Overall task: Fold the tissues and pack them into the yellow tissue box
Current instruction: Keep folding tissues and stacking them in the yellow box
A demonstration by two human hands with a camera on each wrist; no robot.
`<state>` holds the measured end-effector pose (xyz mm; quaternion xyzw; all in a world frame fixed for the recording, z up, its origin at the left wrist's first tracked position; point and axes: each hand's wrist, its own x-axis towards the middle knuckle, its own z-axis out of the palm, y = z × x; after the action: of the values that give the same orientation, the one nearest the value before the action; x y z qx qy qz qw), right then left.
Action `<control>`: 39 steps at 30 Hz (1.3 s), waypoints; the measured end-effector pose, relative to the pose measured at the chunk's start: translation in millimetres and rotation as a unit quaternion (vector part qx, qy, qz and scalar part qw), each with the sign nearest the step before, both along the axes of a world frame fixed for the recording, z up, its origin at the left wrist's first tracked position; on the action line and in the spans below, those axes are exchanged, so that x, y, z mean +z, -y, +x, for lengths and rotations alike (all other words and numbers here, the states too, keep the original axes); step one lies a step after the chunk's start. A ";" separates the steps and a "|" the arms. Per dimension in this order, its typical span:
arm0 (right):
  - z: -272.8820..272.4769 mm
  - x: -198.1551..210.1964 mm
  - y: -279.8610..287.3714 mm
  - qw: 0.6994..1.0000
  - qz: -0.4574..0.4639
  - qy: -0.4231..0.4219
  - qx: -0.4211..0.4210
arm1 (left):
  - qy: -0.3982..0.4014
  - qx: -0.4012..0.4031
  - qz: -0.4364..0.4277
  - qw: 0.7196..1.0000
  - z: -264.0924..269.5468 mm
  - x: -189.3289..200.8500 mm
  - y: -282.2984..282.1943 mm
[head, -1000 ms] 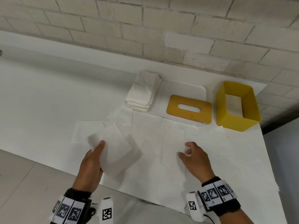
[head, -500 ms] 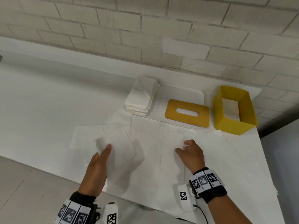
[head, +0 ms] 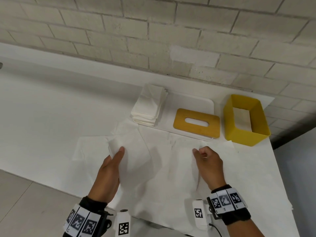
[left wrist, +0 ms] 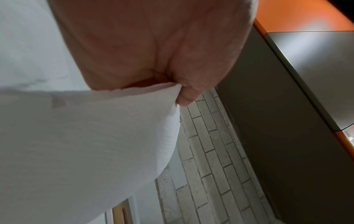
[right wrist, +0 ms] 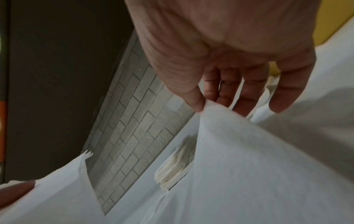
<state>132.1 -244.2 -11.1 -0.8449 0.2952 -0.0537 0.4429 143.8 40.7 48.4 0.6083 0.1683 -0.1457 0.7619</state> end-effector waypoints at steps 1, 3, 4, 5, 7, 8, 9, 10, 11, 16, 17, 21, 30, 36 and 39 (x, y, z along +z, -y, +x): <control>-2.0 4.0 3.4 1.000 -0.014 -0.003 0.007 | 0.003 -0.002 0.001 1.000 1.2 0.8 1.9; -4.8 5.5 11.8 0.999 -0.034 -0.021 0.023 | 0.004 -0.005 0.006 1.000 2.6 1.9 5.9; -6.1 5.7 15.8 0.999 -0.038 -0.025 0.023 | 0.000 -0.007 0.008 1.000 2.9 2.0 8.3; -7.4 8.1 18.6 0.999 -0.034 -0.018 0.017 | -0.004 -0.011 0.009 1.000 3.1 1.1 10.3; -9.8 16.2 22.1 0.999 -0.016 0.028 0.008 | -0.007 -0.025 0.010 1.000 3.8 1.4 15.0; -10.6 20.9 23.2 0.999 -0.004 0.051 0.008 | -0.008 -0.031 0.013 0.999 4.4 2.6 17.4; -11.0 26.2 23.9 0.998 0.007 0.066 0.009 | -0.007 -0.035 0.015 0.999 5.4 4.1 20.1; -11.0 30.0 24.8 0.997 0.012 0.071 0.011 | -0.005 -0.038 0.017 0.999 7.1 4.4 22.2; -10.9 32.9 25.7 0.998 0.012 0.068 0.011 | -0.004 -0.040 0.020 0.999 8.6 4.8 24.2; -17.1 58.4 25.6 0.977 0.162 0.136 0.026 | -0.007 -0.049 0.006 0.999 13.2 7.3 35.2; -21.8 71.1 21.2 0.956 0.233 0.169 0.060 | -0.010 -0.049 0.001 0.999 13.9 7.3 37.2; -34.4 116.7 -2.3 0.833 0.455 0.258 0.178 | -0.014 -0.083 -0.026 0.996 15.3 11.9 49.1; -25.1 98.6 -42.3 0.955 0.187 0.166 0.162 | 0.050 -0.139 -0.110 0.983 4.2 12.8 68.9; -25.6 98.0 -42.7 0.959 0.199 0.150 0.137 | 0.052 -0.161 -0.172 0.971 1.9 20.5 70.6; -26.8 98.2 -43.6 0.958 0.209 0.147 0.130 | 0.042 -0.173 -0.192 0.965 0.0 26.6 72.3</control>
<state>105.3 -200.6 87.0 -0.7472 0.1190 -0.0559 0.6515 143.7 -31.6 75.0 0.4761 -0.0031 -0.2789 0.8340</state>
